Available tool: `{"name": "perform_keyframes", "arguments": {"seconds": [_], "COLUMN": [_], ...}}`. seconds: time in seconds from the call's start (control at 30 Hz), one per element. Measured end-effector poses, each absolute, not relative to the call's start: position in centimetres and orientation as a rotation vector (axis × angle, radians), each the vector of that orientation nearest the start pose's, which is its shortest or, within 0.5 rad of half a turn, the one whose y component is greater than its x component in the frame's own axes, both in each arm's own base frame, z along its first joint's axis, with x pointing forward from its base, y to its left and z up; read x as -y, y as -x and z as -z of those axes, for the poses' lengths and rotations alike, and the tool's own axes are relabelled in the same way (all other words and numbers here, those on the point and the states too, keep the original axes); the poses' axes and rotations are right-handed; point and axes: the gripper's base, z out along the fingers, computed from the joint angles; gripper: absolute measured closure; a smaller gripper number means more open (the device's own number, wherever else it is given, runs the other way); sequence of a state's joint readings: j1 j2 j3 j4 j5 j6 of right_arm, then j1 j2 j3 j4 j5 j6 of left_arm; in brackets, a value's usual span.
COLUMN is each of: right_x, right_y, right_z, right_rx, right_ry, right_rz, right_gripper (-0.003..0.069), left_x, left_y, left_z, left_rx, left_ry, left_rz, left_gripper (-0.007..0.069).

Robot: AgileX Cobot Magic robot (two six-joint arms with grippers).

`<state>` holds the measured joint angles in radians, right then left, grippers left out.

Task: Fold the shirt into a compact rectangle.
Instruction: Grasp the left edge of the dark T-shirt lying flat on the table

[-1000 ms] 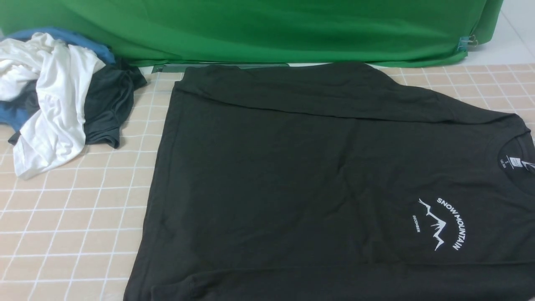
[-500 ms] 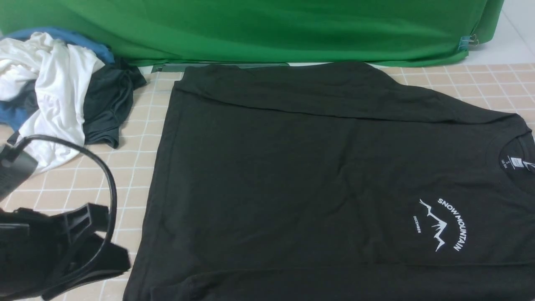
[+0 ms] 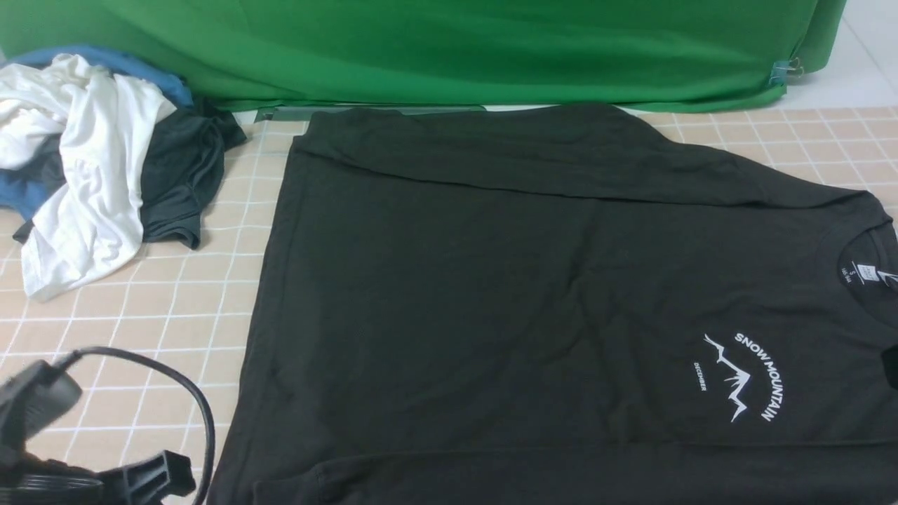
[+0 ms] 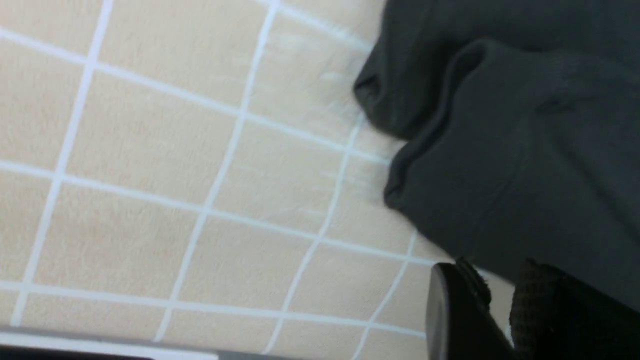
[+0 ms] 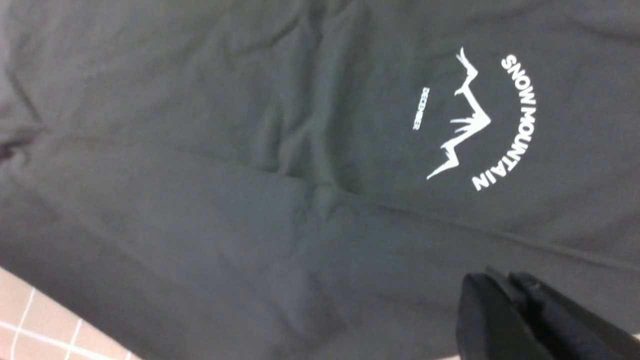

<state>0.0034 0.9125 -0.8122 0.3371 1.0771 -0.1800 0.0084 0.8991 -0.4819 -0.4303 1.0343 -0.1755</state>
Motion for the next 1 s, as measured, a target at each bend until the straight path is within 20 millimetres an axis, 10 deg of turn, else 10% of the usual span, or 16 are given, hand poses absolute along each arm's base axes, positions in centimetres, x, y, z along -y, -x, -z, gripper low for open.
{"name": "perform_keyframes", "arguments": {"seconds": [1.0], "right_x": [-2.6], "right_y": [-15.8], "right_z": [-31.6], "right_rx": [-2.525], "right_ry": [0.132], "right_rz": [-0.358], "right_gripper": [0.0538], "left_x": [10.1], "left_y": [-20.7], "left_z": [-18.4], "left_rx": [-3.088], "left_ry": [-0.061], "left_rz": [0.315], "left_gripper": [0.0255]}}
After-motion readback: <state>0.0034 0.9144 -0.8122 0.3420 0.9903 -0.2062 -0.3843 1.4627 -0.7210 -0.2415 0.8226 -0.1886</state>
